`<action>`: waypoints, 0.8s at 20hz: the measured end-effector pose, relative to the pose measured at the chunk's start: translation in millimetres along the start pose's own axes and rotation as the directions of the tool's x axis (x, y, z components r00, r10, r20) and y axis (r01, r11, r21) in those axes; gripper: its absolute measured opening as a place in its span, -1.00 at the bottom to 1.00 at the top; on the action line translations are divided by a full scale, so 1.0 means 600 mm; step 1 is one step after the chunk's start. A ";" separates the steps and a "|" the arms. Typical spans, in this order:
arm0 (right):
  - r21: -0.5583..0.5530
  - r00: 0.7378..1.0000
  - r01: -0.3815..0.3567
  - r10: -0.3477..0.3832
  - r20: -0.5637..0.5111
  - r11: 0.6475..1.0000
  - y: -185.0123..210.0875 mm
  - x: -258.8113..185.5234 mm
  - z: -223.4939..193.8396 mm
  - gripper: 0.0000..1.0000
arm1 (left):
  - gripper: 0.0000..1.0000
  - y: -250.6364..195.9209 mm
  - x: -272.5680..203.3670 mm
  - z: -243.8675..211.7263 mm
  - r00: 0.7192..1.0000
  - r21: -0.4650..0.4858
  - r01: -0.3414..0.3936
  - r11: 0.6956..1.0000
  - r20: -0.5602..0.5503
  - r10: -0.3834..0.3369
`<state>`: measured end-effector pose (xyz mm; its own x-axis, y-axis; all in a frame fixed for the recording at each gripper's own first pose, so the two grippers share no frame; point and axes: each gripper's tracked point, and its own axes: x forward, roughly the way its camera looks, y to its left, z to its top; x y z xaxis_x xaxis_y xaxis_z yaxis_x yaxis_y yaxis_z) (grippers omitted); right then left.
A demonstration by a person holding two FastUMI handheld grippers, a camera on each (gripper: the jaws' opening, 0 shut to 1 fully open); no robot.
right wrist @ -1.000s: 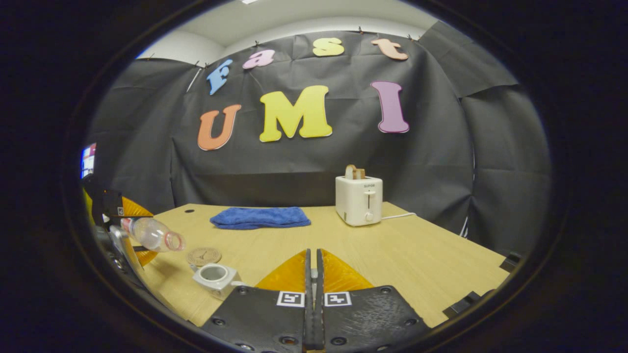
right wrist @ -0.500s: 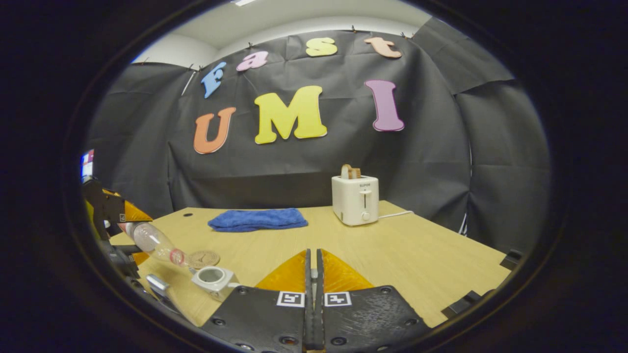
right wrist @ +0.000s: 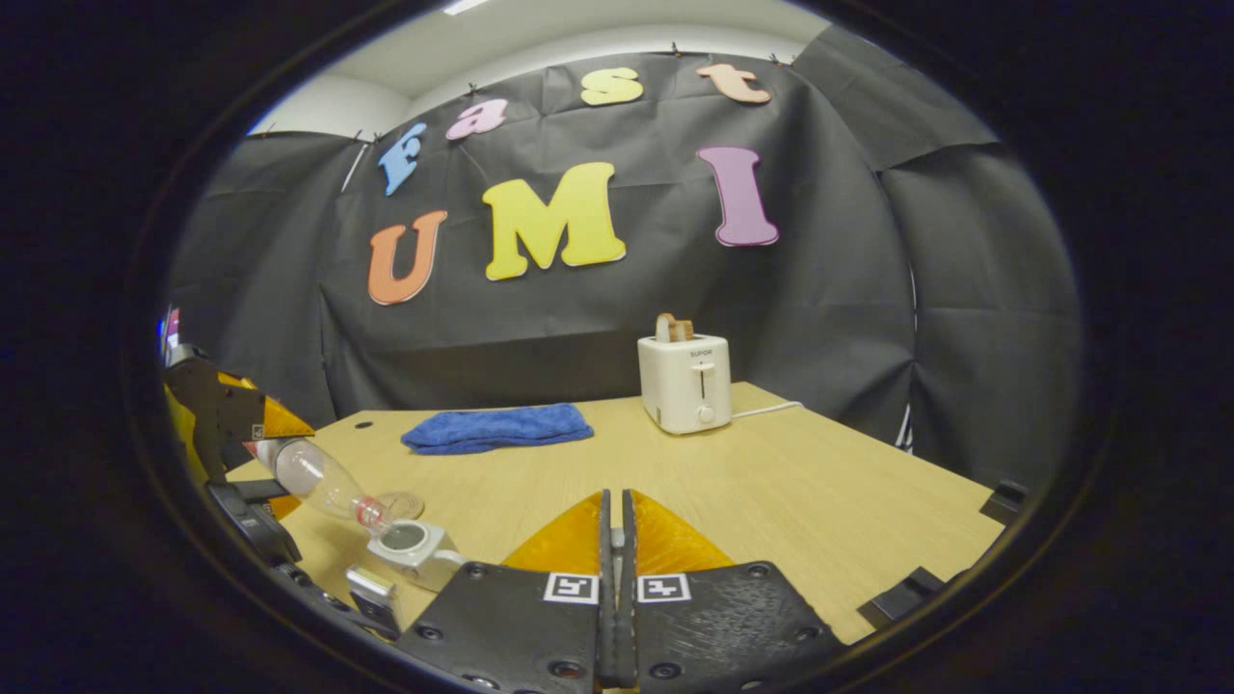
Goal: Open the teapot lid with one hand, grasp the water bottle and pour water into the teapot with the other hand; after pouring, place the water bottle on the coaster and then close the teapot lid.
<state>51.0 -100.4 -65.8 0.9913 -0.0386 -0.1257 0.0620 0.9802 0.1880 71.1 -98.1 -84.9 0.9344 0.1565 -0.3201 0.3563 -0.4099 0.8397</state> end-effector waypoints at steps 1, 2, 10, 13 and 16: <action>0.007 1.000 0.001 -0.001 -0.004 1.000 -0.004 0.000 0.000 -1.00 | 0.51 0.004 -0.001 0.000 1.000 0.014 0.001 1.000 -0.002 -0.001; 0.009 1.000 0.002 -0.002 -0.003 1.000 -0.007 -0.001 0.003 -1.00 | 0.51 0.005 -0.002 0.000 1.000 0.026 0.005 1.000 -0.005 -0.005; 0.009 1.000 -0.007 0.007 -0.008 1.000 -0.002 0.000 0.002 -1.00 | 0.52 0.026 -0.006 -0.017 0.999 0.099 -0.006 0.995 -0.049 0.011; 0.008 1.000 -0.010 0.010 -0.007 1.000 0.000 0.000 0.001 -1.00 | 0.51 0.028 -0.009 -0.019 0.998 0.126 -0.006 0.992 -0.061 0.014; 0.006 1.000 -0.023 0.023 -0.007 1.000 0.007 0.000 0.001 -1.00 | 0.51 0.033 -0.014 -0.016 0.998 0.135 -0.009 0.991 -0.057 0.017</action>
<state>51.3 -96.7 -64.4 0.9917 -0.0151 -0.1280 0.0404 0.9796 0.1970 70.0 -98.9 -61.2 0.9386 0.2010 -0.2805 0.3450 -0.5289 0.7754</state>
